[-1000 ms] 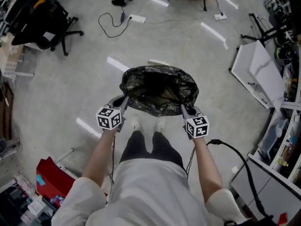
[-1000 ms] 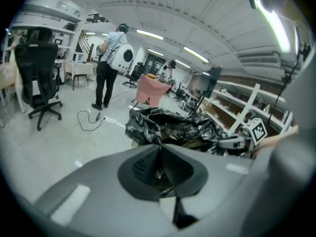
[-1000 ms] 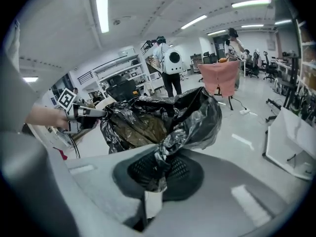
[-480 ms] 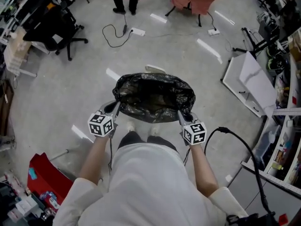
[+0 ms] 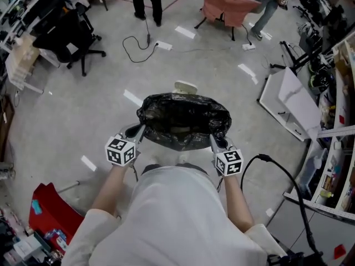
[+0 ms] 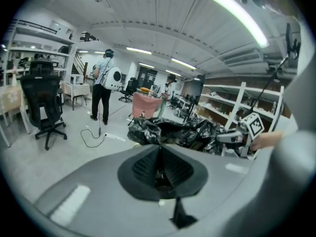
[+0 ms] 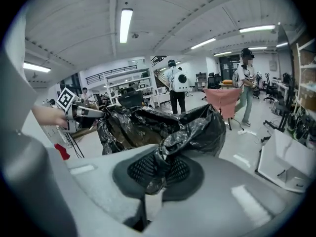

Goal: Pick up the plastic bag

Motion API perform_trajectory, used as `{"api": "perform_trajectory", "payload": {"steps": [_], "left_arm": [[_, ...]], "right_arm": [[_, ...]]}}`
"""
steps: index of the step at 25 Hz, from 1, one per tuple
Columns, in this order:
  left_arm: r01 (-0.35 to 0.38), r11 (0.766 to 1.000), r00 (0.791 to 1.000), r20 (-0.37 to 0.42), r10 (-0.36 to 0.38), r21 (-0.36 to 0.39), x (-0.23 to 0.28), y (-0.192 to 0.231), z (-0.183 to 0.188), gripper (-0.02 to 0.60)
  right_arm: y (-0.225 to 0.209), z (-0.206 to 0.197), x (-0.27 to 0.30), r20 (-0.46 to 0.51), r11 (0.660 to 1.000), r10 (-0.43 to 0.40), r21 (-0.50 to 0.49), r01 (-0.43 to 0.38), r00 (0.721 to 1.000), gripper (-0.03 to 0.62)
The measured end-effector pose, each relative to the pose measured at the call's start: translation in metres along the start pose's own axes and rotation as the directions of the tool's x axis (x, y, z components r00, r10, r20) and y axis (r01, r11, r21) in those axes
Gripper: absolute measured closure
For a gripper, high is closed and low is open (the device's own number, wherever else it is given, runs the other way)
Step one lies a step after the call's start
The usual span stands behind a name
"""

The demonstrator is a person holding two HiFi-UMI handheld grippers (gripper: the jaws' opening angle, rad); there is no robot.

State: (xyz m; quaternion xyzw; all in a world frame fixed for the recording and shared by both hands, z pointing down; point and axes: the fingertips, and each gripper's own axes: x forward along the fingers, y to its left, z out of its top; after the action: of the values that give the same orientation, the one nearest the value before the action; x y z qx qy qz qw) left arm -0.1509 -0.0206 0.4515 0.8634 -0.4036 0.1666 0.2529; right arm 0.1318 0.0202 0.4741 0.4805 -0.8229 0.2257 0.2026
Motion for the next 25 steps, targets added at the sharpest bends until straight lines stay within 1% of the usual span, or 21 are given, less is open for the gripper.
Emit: {"api": "perform_trajectory", "payload": {"steps": [3, 8, 13, 17, 20, 25], "left_arm": [[0.019, 1.000, 1.000, -0.006, -0.019, 0.023, -0.018, 0.003, -0.002, 0.574], [0.028, 0.996, 1.000, -0.012, -0.027, 0.087, -0.059, 0.011, 0.005, 0.574], [0.073, 0.990, 0.997, 0.005, -0.074, 0.120, -0.100, 0.015, 0.014, 0.574], [0.092, 0.980, 0.995, 0.010, -0.096, 0.176, -0.112, 0.017, 0.009, 0.574], [0.100, 0.973, 0.995, -0.006, -0.101, 0.209, -0.117, 0.017, 0.002, 0.574], [0.105, 0.972, 0.994, -0.018, -0.104, 0.210, -0.125, 0.011, -0.003, 0.574]], "right_arm": [[0.021, 0.004, -0.007, 0.013, 1.000, -0.028, -0.007, 0.028, 1.000, 0.589], [0.061, 0.016, -0.024, 0.071, 0.999, -0.044, 0.025, 0.043, 0.996, 0.589], [0.100, 0.020, -0.041, 0.120, 0.997, -0.067, 0.037, 0.063, 0.990, 0.589], [0.115, 0.011, -0.051, 0.121, 0.994, -0.105, 0.037, 0.101, 0.987, 0.591], [0.123, 0.010, -0.060, 0.126, 0.992, -0.125, 0.034, 0.122, 0.984, 0.591], [0.133, 0.004, -0.066, 0.115, 0.993, -0.122, 0.012, 0.121, 0.986, 0.591]]}}
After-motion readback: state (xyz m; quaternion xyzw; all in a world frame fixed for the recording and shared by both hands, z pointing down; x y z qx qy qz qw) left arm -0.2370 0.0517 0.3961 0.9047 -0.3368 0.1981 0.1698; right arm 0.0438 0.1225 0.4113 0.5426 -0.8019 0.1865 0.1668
